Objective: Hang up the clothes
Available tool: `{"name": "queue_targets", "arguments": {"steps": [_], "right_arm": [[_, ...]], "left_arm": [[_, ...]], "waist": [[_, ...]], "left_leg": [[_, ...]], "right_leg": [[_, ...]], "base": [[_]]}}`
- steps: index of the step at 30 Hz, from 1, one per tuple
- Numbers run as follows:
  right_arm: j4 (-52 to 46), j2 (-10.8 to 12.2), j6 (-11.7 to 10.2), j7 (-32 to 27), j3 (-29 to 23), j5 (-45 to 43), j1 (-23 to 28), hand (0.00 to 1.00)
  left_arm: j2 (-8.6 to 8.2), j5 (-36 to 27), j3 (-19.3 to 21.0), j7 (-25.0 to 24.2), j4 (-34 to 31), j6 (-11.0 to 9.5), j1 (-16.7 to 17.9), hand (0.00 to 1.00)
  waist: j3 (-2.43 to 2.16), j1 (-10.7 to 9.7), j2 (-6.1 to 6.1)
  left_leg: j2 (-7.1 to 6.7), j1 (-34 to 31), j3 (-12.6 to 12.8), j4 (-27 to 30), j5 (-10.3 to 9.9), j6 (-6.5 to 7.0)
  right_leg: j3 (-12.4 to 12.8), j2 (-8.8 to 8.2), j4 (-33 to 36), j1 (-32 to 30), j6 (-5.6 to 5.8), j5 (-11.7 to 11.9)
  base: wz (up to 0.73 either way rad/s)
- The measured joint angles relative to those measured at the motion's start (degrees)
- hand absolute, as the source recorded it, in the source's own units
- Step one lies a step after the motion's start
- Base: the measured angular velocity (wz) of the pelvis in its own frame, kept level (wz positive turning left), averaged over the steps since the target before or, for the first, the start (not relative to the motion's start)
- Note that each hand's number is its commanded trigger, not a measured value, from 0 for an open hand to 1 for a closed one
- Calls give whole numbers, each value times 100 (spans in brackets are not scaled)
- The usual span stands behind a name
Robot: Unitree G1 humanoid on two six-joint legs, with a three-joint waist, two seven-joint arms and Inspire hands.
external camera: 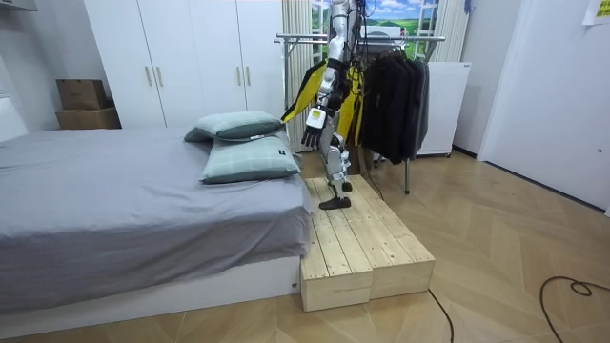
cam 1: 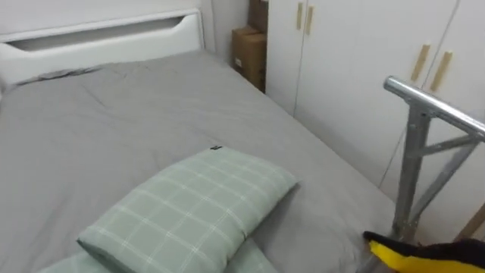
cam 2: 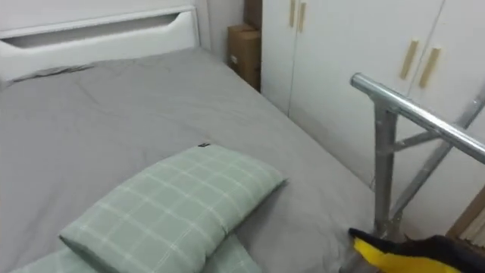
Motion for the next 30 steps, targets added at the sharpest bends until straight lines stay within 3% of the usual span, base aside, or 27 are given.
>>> {"name": "queue_targets", "arguments": {"steps": [2,4,6,7,8,9,10,11,12,13,14,18,20,21,24,26,30], "right_arm": [[-48,32,-11,-71,-5,-204,-16,0],[-149,43,-9,-173,-4,-307,-16,0],[-248,46,-22,-339,-6,-360,-49,0],[-263,42,-28,-451,-7,-409,-98,0],[-269,42,-34,-539,-7,-437,-150,0],[-271,60,-49,-566,-2,-438,-159,0],[-275,64,-87,-569,5,-427,-140,0],[-277,110,-110,-570,15,-432,-196,0],[-277,154,-141,-570,18,-438,-225,0],[-286,186,-192,-566,25,-455,-249,0],[-287,180,-208,-566,43,-458,-255,0],[-268,171,-217,-543,218,-448,-122,0],[-186,181,-241,-455,289,-435,-90,0],[-159,181,-249,-429,296,-435,-68,0],[-143,195,-270,-379,293,-430,66,0],[-129,188,-274,-378,287,-361,138,0],[-89,186,-274,-332,258,-101,229,0]], "left_arm": [[17,-219,1,57,6,-42,100,0],[15,-214,-9,88,70,-47,198,0],[3,-213,-14,88,159,-47,281,0],[-17,-213,-22,87,227,-45,285,0],[-44,-213,-68,84,227,-48,301,0],[-43,-213,-100,81,229,-48,312,0],[-62,-211,-112,78,235,-55,332,0],[-54,-204,-109,73,232,-58,320,0],[-33,-203,-91,75,228,-58,282,0],[-74,-204,-26,93,229,-54,246,0],[-162,-204,-9,89,228,-60,248,0],[-293,-209,-12,88,225,-110,150,0],[-291,-214,-11,105,207,-110,142,0],[-286,-214,-11,116,205,-109,146,0],[-206,-214,-12,138,60,-108,177,0],[-145,-215,-15,220,40,-108,190,0],[-141,-203,-15,226,39,-110,200,0]], "waist": [[15,121,-9],[17,252,-25],[25,276,-15],[39,278,16],[85,277,71],[90,273,86],[59,304,107],[80,318,46],[120,324,-45],[128,375,-94],[116,408,-32],[91,428,11],[78,406,18],[96,406,-29],[84,340,-57],[85,277,-138],[79,241,-144]], "left_leg": [[-114,-2,-290,7,-27,50],[-153,-9,-503,66,-46,81],[-181,-62,-714,129,-76,114],[-197,-107,-890,193,-89,135],[-192,-116,-1120,209,-90,140],[-143,-131,-1252,208,-89,141],[-130,-196,-1378,219,-81,133],[-155,-312,-1426,269,-67,108],[-198,-363,-1422,309,-61,97],[-258,-496,-1419,416,-82,52],[-204,-563,-1414,456,-77,35],[-175,-585,-1393,393,-39,-19],[-188,-496,-1380,378,-38,-18],[-191,-469,-1378,367,-39,-17],[-201,-380,-1396,326,-51,-3],[-198,-404,-1402,345,-50,-3],[-211,-447,-1404,422,-50,-4]], "right_leg": [[523,40,-7,96,21,39],[748,85,-82,202,41,104],[783,102,-66,281,38,152],[787,105,41,269,35,176],[918,137,196,176,3,125],[1149,267,132,154,-18,21],[1489,424,-124,250,-248,-120],[2006,658,-795,298,-96,-241],[2141,747,-1041,266,-90,-51],[1950,757,-1049,186,-63,-52],[1857,801,-1001,181,-101,-25],[1737,822,-984,194,-104,-30],[1762,818,-984,270,-104,-32],[1774,817,-984,303,-104,-32],[1776,814,-984,420,-86,-43],[1781,816,-986,408,-86,-46],[1788,802,-997,392,-63,-140]], "base": [[66],[61],[65],[73],[75],[69],[52],[39],[21],[16],[21],[20],[0],[0],[0],[0],[0]]}}
